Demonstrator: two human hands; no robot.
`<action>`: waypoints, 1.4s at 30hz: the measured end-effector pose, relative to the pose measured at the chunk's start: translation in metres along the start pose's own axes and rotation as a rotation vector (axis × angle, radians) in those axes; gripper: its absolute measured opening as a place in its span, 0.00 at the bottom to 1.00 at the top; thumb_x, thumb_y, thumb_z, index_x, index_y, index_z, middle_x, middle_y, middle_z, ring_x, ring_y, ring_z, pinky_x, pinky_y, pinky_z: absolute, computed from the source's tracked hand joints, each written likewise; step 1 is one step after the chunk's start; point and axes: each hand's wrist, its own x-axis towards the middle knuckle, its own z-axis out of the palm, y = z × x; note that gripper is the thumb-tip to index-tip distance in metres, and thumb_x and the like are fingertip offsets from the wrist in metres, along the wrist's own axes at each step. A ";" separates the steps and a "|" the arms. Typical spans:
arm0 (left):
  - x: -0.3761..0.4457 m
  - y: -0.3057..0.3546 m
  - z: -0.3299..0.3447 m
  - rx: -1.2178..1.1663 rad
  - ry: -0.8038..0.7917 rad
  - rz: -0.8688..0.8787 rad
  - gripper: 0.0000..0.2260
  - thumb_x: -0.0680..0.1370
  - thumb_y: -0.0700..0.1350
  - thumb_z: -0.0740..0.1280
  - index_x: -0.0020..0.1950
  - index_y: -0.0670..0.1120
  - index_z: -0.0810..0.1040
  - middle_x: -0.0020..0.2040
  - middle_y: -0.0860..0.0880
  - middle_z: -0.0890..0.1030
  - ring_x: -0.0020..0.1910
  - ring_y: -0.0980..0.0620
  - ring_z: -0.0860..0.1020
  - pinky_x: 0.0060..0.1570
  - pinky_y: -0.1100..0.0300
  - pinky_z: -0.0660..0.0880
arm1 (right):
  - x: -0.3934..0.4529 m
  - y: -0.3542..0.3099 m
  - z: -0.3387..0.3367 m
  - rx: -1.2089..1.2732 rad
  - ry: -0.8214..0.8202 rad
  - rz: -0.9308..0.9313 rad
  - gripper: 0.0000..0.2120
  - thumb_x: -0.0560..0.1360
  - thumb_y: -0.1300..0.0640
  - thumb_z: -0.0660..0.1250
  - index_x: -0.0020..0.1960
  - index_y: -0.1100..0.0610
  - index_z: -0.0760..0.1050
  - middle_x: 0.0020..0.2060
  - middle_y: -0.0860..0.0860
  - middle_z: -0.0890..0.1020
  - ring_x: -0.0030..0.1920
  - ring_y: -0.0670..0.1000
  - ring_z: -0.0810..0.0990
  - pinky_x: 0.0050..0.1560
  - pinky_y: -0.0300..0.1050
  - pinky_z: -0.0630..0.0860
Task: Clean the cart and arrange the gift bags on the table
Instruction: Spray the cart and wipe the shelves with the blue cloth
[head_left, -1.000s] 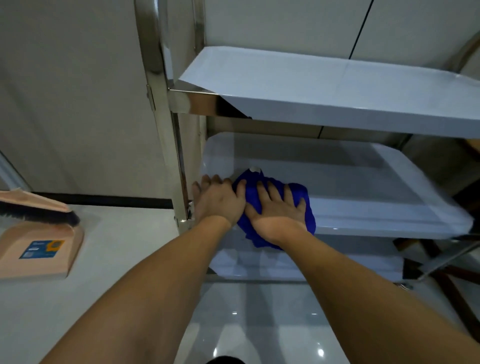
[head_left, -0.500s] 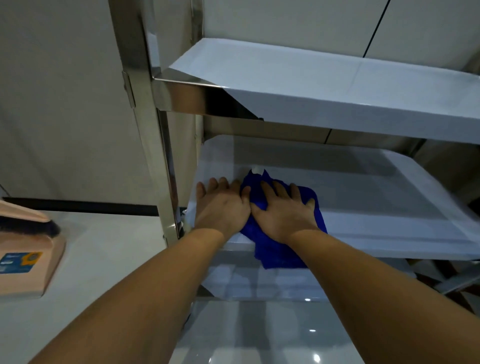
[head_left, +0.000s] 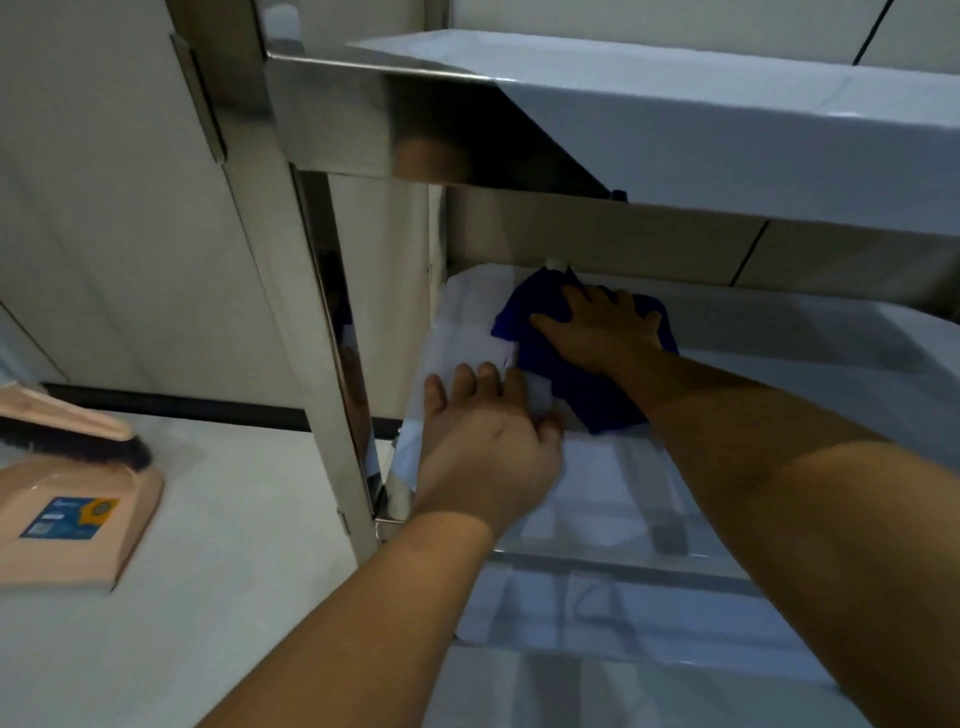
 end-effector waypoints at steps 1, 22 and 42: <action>-0.001 0.000 0.001 0.005 0.020 0.003 0.33 0.78 0.61 0.43 0.75 0.45 0.69 0.66 0.43 0.74 0.67 0.40 0.69 0.72 0.39 0.59 | 0.012 0.000 -0.001 0.007 0.010 -0.012 0.41 0.77 0.25 0.46 0.83 0.44 0.43 0.82 0.51 0.49 0.80 0.61 0.48 0.76 0.70 0.45; 0.001 0.000 -0.008 0.007 -0.068 -0.042 0.25 0.82 0.55 0.48 0.76 0.49 0.66 0.68 0.46 0.73 0.67 0.42 0.68 0.70 0.42 0.61 | -0.049 0.015 -0.003 0.021 -0.009 -0.042 0.40 0.77 0.25 0.44 0.82 0.43 0.39 0.82 0.48 0.44 0.81 0.60 0.43 0.76 0.71 0.44; 0.004 0.045 -0.043 0.162 -0.211 0.020 0.15 0.80 0.52 0.60 0.62 0.46 0.72 0.61 0.43 0.78 0.59 0.42 0.74 0.53 0.51 0.67 | -0.249 0.051 0.000 0.123 0.003 0.058 0.32 0.81 0.33 0.47 0.82 0.41 0.47 0.82 0.44 0.51 0.81 0.56 0.43 0.77 0.67 0.45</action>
